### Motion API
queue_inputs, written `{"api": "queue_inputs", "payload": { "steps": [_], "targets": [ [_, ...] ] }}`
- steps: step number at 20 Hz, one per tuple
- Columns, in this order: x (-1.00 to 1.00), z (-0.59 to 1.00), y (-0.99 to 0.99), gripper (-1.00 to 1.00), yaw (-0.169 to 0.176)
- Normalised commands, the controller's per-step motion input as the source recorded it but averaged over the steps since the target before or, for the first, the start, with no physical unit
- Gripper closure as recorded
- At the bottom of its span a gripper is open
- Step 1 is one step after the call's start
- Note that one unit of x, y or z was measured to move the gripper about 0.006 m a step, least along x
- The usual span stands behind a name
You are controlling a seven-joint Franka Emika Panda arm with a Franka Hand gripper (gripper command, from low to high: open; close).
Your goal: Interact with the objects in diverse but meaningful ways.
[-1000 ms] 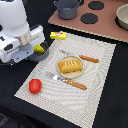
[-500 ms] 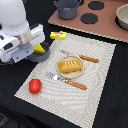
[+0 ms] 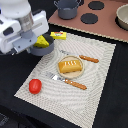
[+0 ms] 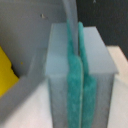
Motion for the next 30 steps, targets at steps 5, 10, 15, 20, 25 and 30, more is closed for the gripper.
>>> {"api": "queue_inputs", "payload": {
  "steps": [5,10,15,20,25,30],
  "targets": [
    [0.98,0.82,0.12,1.00,0.000],
    [1.00,0.80,0.07,1.00,-0.005],
    [0.97,0.85,0.03,1.00,-0.002],
    [0.95,0.85,0.11,1.00,0.000],
    [0.92,0.87,0.18,1.00,0.000],
    [0.86,0.69,0.39,1.00,0.000]
  ]
}}
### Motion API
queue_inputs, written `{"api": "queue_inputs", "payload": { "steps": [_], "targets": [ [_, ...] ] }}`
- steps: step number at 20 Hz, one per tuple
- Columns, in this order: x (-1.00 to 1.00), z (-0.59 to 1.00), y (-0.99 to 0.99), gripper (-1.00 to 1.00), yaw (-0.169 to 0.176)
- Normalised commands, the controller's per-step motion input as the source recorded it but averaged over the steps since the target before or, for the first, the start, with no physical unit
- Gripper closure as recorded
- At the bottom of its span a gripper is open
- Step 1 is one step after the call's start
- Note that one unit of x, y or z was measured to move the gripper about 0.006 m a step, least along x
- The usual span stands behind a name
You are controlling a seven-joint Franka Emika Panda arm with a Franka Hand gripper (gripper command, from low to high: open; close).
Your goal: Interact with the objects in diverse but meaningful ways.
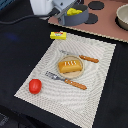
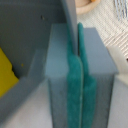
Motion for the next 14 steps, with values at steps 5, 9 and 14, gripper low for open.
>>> {"api": "queue_inputs", "payload": {
  "steps": [5,9,14],
  "targets": [
    [0.74,0.44,0.50,1.00,0.000],
    [0.69,0.24,0.60,1.00,0.000],
    [0.68,0.43,0.63,1.00,0.000]
  ]
}}
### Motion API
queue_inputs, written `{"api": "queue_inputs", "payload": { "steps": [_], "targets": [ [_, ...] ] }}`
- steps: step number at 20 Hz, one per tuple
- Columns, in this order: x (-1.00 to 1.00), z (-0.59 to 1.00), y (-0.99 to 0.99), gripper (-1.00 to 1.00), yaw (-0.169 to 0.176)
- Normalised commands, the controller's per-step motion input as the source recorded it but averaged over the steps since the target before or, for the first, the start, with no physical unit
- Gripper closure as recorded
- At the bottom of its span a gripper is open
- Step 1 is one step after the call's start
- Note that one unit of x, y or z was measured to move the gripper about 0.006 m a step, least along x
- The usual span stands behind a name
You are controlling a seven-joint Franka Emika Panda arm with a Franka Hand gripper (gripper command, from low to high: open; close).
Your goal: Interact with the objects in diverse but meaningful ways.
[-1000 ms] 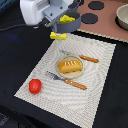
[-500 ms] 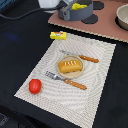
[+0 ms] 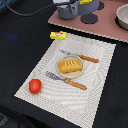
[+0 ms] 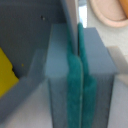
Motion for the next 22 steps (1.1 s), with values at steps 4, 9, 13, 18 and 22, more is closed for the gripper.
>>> {"api": "queue_inputs", "payload": {
  "steps": [4,9,13,18,22],
  "targets": [
    [0.63,0.53,0.57,1.00,0.000],
    [0.60,0.60,0.51,1.00,-0.016],
    [0.48,0.50,0.35,1.00,-0.088],
    [0.38,0.36,0.27,1.00,-0.140],
    [0.36,0.20,0.29,1.00,-0.142]
  ]
}}
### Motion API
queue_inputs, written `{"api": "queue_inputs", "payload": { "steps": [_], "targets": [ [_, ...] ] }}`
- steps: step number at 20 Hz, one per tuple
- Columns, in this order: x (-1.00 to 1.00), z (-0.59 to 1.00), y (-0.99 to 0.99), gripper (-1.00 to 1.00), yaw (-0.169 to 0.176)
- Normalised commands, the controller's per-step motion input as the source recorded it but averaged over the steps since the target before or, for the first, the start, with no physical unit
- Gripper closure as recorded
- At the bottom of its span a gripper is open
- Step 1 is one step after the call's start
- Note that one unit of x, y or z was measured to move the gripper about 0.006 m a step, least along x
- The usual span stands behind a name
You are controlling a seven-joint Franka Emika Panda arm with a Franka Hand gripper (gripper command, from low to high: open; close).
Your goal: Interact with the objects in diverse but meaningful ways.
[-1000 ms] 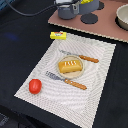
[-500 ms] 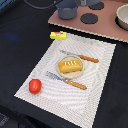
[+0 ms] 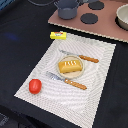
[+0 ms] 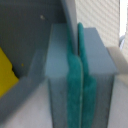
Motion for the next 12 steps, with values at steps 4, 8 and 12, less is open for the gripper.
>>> {"api": "queue_inputs", "payload": {
  "steps": [4,8,12],
  "targets": [
    [0.48,0.16,0.51,1.00,-0.065],
    [0.57,0.09,0.60,1.00,-0.031],
    [0.58,0.03,0.55,1.00,-0.042]
  ]
}}
